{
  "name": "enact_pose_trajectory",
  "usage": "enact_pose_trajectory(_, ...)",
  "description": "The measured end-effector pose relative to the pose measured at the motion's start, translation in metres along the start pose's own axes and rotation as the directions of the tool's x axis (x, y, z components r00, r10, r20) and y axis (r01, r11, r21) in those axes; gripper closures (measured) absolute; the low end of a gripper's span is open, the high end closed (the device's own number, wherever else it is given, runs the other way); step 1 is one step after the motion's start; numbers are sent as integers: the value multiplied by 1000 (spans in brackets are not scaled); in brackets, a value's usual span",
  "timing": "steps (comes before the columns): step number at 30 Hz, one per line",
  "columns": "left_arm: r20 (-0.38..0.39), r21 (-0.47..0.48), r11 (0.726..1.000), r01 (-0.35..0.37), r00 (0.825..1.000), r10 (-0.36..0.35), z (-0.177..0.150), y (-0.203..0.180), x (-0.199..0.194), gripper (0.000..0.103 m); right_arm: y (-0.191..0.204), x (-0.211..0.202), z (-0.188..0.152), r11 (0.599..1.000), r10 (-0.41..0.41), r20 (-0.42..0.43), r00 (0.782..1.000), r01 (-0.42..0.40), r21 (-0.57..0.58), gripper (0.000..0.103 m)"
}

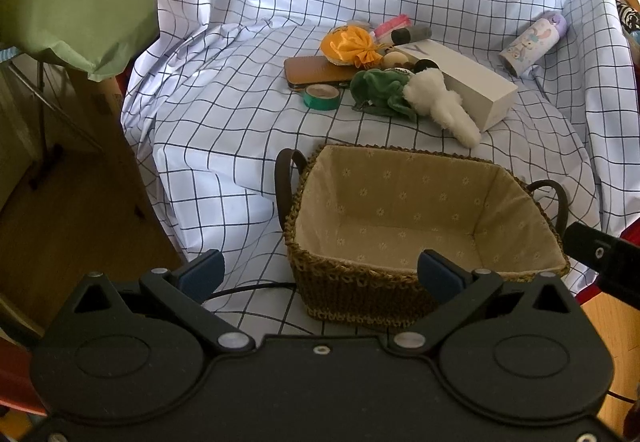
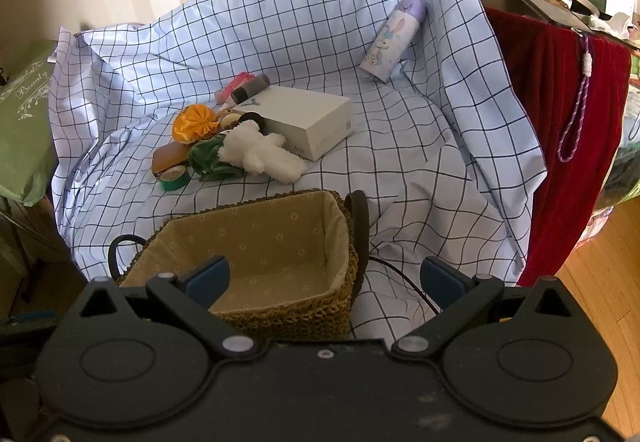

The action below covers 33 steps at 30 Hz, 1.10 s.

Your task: Organize soft objects

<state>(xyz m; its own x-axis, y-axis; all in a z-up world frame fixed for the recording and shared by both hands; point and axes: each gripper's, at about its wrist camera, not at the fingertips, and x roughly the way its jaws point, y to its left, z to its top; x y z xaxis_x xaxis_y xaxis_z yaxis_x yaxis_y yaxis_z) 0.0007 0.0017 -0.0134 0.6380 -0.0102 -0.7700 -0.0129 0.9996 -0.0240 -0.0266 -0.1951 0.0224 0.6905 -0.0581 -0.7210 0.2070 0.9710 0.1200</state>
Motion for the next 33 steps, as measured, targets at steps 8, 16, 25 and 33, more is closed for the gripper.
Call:
enact_pose_trajectory(8, -2, -4, 1000, 0, 1000, 0, 0, 2, 1, 3, 1, 2, -2, 1000, 2, -11, 1000, -2, 6, 1)
enact_pose_trajectory(16, -6, -4, 1000, -1, 1000, 1, 1, 1, 1, 3, 0, 2, 0, 1000, 4, -16, 1000, -4, 11, 1)
enact_pose_trajectory(25, -8, -7, 1000, -2, 1000, 2, -1, 1, 1, 3, 0, 2, -1, 1000, 5, -18, 1000, -4, 12, 1)
enact_pose_trajectory(33, -8, -7, 1000, -1, 1000, 1, -1, 1, 1, 3, 0, 3, -2, 1000, 5, -19, 1000, -5, 13, 1)
